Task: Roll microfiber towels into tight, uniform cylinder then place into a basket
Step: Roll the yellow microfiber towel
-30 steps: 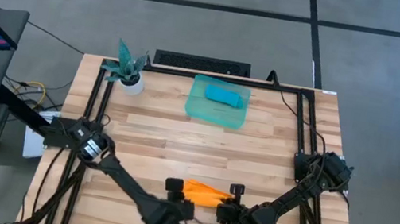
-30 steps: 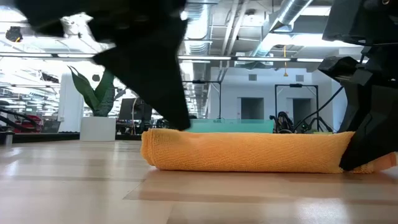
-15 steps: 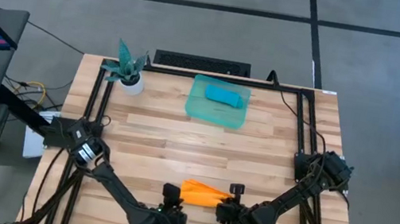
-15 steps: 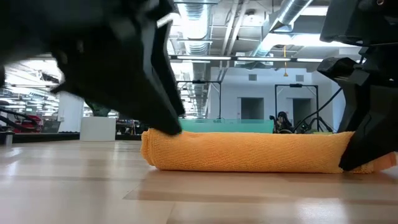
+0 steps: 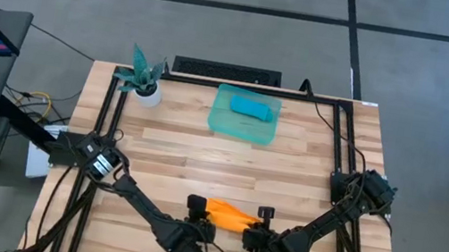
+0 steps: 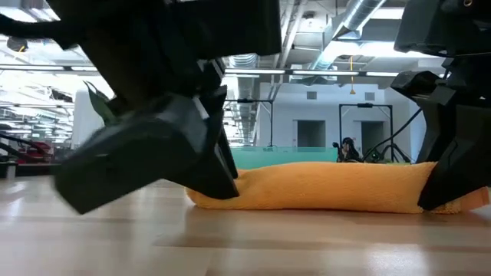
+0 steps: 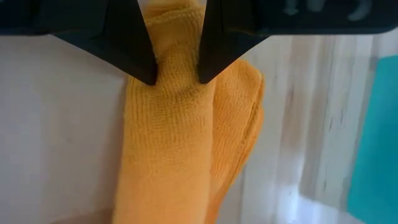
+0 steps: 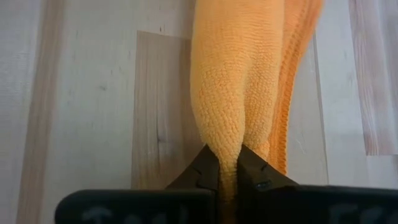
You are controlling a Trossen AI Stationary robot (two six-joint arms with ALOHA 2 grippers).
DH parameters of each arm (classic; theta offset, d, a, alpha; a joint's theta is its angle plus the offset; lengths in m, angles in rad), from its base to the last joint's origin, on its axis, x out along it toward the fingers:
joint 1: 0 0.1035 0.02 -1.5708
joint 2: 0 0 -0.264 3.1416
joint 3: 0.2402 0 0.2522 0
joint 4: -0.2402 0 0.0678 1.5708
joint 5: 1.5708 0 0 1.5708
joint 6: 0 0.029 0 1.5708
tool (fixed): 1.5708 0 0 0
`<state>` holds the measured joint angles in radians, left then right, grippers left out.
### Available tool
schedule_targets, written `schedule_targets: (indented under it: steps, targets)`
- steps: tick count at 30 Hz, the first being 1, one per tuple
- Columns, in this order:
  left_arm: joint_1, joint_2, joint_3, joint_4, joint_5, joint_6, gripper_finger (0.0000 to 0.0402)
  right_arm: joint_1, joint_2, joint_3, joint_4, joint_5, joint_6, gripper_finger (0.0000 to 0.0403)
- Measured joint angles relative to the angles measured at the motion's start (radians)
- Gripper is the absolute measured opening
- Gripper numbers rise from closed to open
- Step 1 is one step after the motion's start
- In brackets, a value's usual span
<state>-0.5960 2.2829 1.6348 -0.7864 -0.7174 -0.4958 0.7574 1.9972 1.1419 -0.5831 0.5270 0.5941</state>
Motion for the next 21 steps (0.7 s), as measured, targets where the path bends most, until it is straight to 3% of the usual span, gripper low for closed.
schedule_targets:
  steps: [4,8,16,21]
  targets:
    - [0.016,-0.002,-0.019,-0.002,0.020,-0.058,0.0122,0.000,0.000,0.000,0.000,0.000,0.000,0.0034]
    - [0.031,-0.003,-0.018,-0.002,0.128,-0.079,0.0110,0.000,0.000,0.000,0.001,0.000,0.000,0.0038]
    - [0.045,0.001,0.017,-0.046,0.218,0.027,0.0010,0.008,0.000,0.015,-0.009,-0.025,-0.019,0.0034]
    - [0.067,0.004,0.100,-0.142,0.395,0.079,0.0010,0.016,0.004,0.049,-0.003,-0.042,-0.027,0.0037]
